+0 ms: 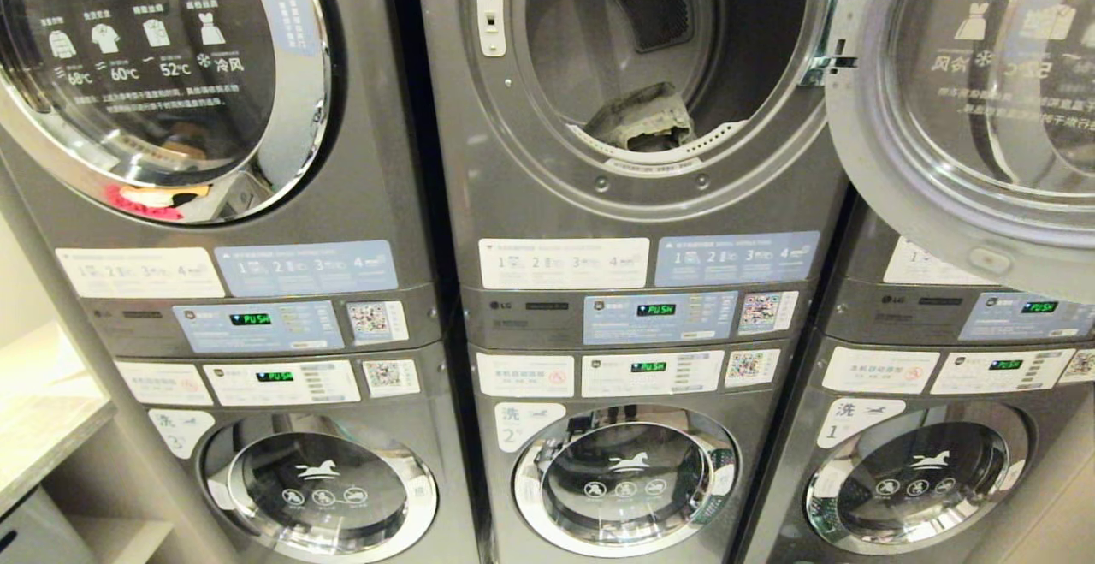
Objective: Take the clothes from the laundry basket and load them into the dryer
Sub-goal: Close the dryer
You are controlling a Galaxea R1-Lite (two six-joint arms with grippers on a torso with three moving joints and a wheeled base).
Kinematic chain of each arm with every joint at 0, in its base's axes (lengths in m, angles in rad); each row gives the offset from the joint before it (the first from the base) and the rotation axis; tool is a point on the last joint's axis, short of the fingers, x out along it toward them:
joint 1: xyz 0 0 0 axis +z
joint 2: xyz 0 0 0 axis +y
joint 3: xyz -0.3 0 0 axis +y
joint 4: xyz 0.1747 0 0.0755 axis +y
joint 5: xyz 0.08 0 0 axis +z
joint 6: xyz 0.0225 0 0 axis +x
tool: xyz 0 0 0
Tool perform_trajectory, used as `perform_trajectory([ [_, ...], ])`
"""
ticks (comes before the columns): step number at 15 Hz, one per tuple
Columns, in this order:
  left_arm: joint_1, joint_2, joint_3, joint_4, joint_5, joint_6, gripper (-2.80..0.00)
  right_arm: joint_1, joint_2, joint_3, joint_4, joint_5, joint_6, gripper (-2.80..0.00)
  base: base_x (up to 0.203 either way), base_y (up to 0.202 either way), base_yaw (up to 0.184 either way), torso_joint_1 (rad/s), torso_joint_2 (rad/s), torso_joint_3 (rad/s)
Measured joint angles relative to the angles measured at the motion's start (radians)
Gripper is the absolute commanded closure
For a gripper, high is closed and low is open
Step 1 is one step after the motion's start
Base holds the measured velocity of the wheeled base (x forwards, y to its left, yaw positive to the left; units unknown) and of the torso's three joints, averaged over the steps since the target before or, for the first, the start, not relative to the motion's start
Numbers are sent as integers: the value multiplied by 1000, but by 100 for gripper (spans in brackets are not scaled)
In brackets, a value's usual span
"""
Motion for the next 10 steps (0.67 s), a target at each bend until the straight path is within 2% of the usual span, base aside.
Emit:
perform_trajectory([
  [2,0,0,0,0,1,0,0,30,-123,109,0,14,15,0,0,0,0,0,0,0],
  [5,0,0,0,0,0,0,0,95,-345,280,-7,19,77,0,0,0,0,0,0,0],
  [10,0,0,0,0,0,0,0,287,-597,479,-6,20,105,0,0,0,0,0,0,0],
])
